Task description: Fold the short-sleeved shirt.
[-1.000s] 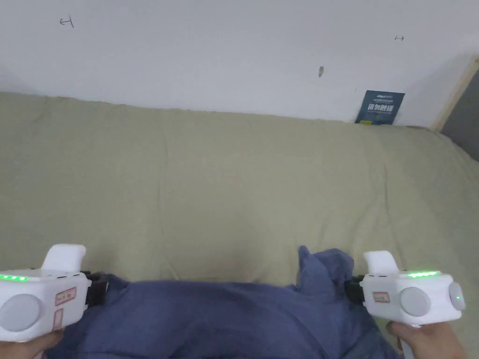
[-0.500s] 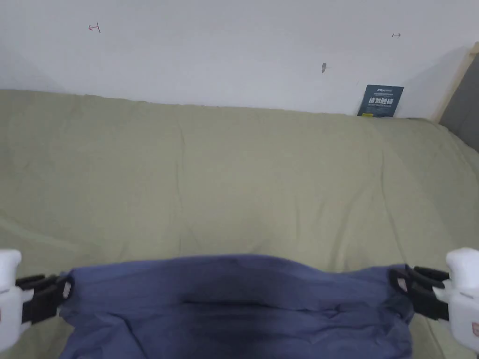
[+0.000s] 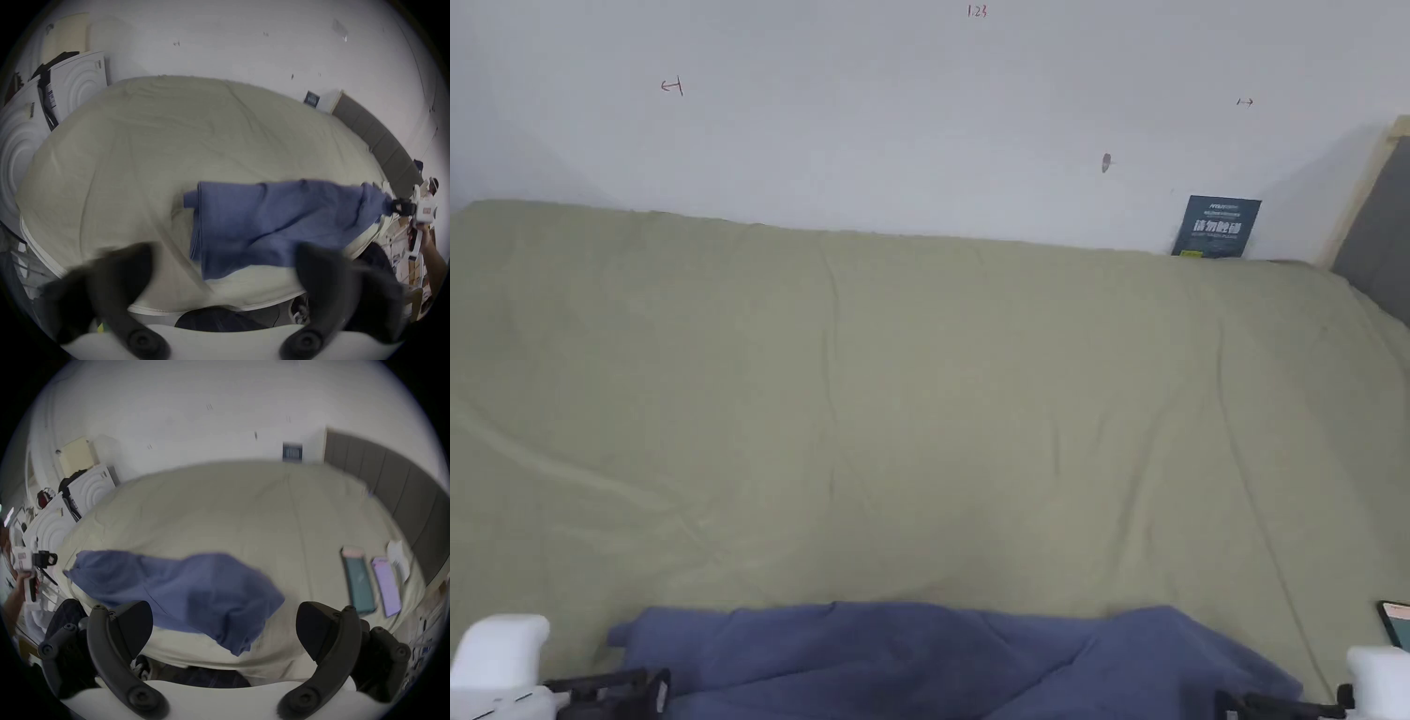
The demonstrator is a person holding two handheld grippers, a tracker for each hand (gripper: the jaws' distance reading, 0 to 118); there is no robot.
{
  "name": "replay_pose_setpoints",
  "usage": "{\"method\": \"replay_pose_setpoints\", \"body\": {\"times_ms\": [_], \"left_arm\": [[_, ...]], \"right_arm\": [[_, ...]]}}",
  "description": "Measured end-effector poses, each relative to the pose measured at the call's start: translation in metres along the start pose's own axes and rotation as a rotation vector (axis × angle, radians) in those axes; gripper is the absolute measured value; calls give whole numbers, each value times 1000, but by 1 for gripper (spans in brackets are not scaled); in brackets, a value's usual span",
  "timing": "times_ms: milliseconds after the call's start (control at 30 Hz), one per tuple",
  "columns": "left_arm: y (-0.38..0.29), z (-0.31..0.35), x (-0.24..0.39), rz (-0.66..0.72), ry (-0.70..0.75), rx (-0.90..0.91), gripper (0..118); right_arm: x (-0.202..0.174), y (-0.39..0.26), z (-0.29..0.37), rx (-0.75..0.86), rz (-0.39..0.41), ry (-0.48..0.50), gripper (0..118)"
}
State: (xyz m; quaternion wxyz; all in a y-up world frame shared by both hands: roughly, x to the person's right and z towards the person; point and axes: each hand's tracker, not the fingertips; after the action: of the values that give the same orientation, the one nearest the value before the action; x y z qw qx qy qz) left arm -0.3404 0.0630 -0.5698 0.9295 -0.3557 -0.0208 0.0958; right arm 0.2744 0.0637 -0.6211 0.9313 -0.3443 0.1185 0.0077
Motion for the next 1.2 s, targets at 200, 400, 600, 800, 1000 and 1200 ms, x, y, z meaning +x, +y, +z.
{"method": "replay_pose_setpoints", "body": {"times_ms": [200, 400, 600, 800, 1000, 1200], "left_arm": [[-18, 103, 66, -179, 273, 595, 118], [-28, 101, 58, -241, 363, 622, 115], [-19, 113, 55, -256, 302, 592, 4], [-2, 75, 17, -50, 147, 392, 4], [-8, -21, -113, 401, -365, -68, 4], [-17, -75, -147, 544, -605, -228, 118]], "right_arm": [[-68, 7, 82, 405, 113, -37, 118], [-119, 4, 102, 590, 136, -94, 87], [-137, 8, 93, 560, 192, -75, 0], [-137, 9, 94, 556, 185, -91, 0], [-143, 5, 95, 515, 156, -121, 0], [-153, 2, 98, 482, 136, -152, 0]]}}
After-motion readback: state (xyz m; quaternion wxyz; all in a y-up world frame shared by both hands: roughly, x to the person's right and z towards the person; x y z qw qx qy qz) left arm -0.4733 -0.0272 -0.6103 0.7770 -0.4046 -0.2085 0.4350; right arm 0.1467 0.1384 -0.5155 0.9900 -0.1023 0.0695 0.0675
